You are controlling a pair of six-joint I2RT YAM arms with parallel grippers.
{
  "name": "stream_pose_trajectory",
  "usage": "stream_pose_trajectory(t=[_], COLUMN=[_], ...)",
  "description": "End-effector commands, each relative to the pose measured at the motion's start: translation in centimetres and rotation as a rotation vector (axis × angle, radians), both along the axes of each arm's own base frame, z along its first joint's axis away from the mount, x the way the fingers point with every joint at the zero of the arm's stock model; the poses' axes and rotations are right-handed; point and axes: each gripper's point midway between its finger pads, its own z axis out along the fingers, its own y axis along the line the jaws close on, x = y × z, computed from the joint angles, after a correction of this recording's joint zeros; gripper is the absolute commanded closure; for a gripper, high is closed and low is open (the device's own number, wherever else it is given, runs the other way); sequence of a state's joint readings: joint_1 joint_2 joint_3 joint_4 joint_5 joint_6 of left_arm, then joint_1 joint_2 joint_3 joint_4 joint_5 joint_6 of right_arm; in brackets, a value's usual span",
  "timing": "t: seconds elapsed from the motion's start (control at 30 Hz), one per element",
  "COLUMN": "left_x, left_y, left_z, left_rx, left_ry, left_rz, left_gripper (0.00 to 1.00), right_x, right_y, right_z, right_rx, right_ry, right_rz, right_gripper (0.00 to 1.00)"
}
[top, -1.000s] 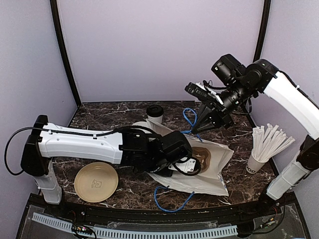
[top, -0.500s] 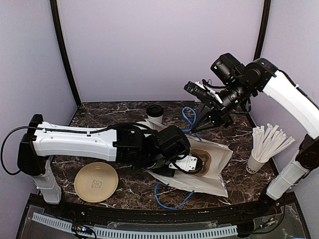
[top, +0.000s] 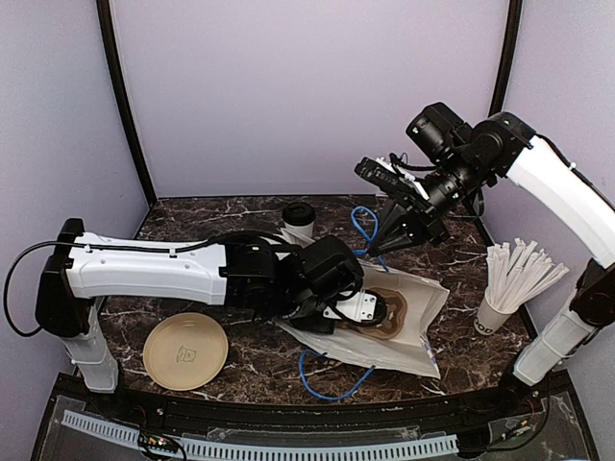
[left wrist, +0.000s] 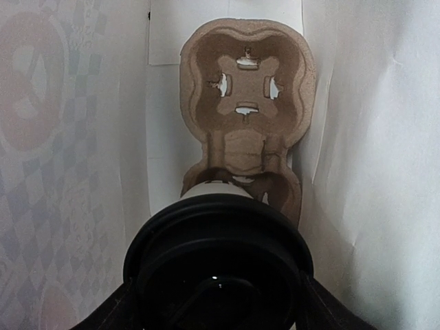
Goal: Pack the takeout coffee
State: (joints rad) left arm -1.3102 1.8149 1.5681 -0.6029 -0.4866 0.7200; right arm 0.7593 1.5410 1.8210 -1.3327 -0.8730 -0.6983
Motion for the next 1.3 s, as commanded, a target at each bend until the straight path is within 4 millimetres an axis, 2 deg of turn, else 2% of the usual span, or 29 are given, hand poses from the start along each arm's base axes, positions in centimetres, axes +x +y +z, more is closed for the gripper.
stream_pose_trajectory(t=[0.0,0.37,0.87,0.93,1.07,1.17,1.27], left_x=[0.5,0.1,1.4,1.5,2.1,1.8,2.1], left_y=[0.4,-0.2,-0.4,-0.4,-0.4,-0.3,-0.3], left_z=[-0.2,-1.3,-2.8,-2.9,-3.1,-4.2,-4.9], left_rx=[-0.002,-0.017,0.003,-0.006,-0.015,-0.003,-0.007], left_ry=[0.023,0.082,0.074,0.091,0.139,0.247,0.323], left_rz=[0.027,-0.006,0.001,0.001,0.013,0.016,0.042], left_gripper=[0.44,0.44,0.44,0.44,0.44,0.44,0.44], right_x=[-0.3,-0.2,0.2,0.3,1.1,2.3,3.6], right_y=[0.2,0.1,0.2,0.2,0.0,-0.6,-1.9], right_z=[0.6,0.3,-0.2,-0.2,-0.1,0.3,1.7], right_rx=[0.017,0.008,-0.011,-0.015,-0.040,-0.051,-0.021], right_ry=[-0.016,-0.020,-0.024,-0.026,-0.064,-0.101,-0.115], right_rz=[0.013,0.009,-0.002,-0.004,-0.031,-0.069,-0.108], right_gripper=[1.00,1.00,0.98,0.90,0.59,0.44,0.33])
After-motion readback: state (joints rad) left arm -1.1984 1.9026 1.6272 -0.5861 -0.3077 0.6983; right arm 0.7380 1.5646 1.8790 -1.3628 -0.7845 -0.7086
